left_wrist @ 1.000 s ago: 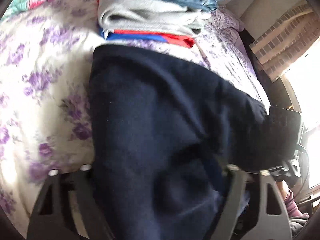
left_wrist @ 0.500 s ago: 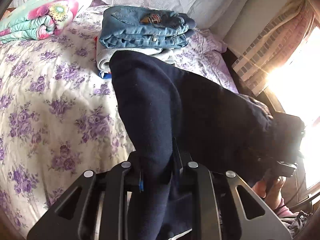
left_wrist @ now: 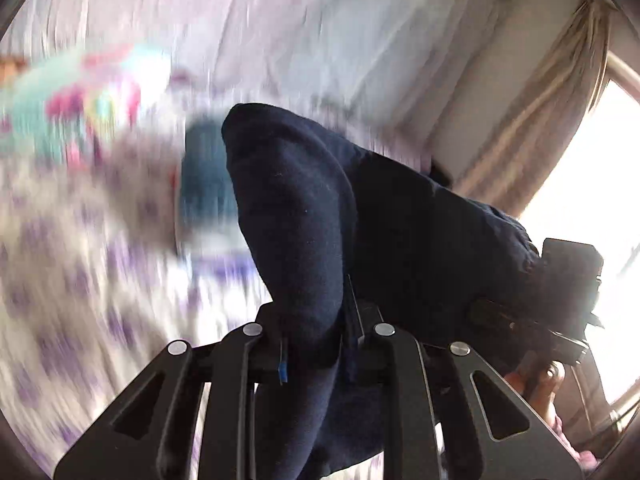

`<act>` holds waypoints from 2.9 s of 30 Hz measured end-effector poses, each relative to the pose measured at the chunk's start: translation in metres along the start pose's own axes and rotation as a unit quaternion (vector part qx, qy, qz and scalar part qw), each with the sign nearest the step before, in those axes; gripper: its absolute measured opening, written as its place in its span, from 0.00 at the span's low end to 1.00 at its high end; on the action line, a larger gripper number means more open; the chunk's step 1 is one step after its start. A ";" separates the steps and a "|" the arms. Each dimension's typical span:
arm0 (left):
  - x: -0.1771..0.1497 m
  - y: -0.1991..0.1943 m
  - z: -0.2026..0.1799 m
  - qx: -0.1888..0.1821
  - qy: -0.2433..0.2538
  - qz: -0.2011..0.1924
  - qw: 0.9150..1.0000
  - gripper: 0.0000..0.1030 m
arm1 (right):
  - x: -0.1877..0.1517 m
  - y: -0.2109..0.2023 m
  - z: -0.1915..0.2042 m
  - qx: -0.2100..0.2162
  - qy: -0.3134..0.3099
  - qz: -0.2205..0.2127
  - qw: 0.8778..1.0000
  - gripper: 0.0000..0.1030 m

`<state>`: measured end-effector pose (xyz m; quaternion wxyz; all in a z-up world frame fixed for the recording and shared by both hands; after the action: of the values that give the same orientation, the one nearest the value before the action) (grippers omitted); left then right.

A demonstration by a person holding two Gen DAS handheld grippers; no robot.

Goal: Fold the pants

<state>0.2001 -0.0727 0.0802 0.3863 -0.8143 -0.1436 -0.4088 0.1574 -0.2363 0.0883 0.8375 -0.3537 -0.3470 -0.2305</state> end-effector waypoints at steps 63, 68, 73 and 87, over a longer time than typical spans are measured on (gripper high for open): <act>-0.165 -0.091 -0.014 0.249 0.045 -0.031 0.967 0.95 | -0.158 -0.113 -0.021 -0.320 -0.034 -0.152 0.935 0.97; -0.195 -0.065 0.023 0.290 0.052 0.006 0.956 0.95 | -0.179 -0.112 -0.032 -0.342 -0.024 -0.146 0.928 0.97; -0.201 -0.055 0.023 0.299 0.100 0.006 0.949 0.95 | -0.195 -0.107 -0.050 -0.361 0.002 -0.129 0.924 0.97; -0.207 -0.054 0.041 0.289 0.085 0.003 0.954 0.95 | -0.193 -0.076 -0.030 -0.372 -0.034 -0.106 0.922 0.97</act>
<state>0.0631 0.0106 -0.0681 0.6170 -0.6304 -0.2201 -0.4165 -0.0036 -0.2806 -0.0379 0.6043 -0.6080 -0.3001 -0.4184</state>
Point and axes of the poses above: each gripper's, at about its wrist camera, not at the fingertips, and y roughly the way its jaws point, z to its left, x to its top, the point moved 8 cm from there along y, roughly the way its jaws point, and after that the axes turned 8 degrees about y, right-handed, at the moved point
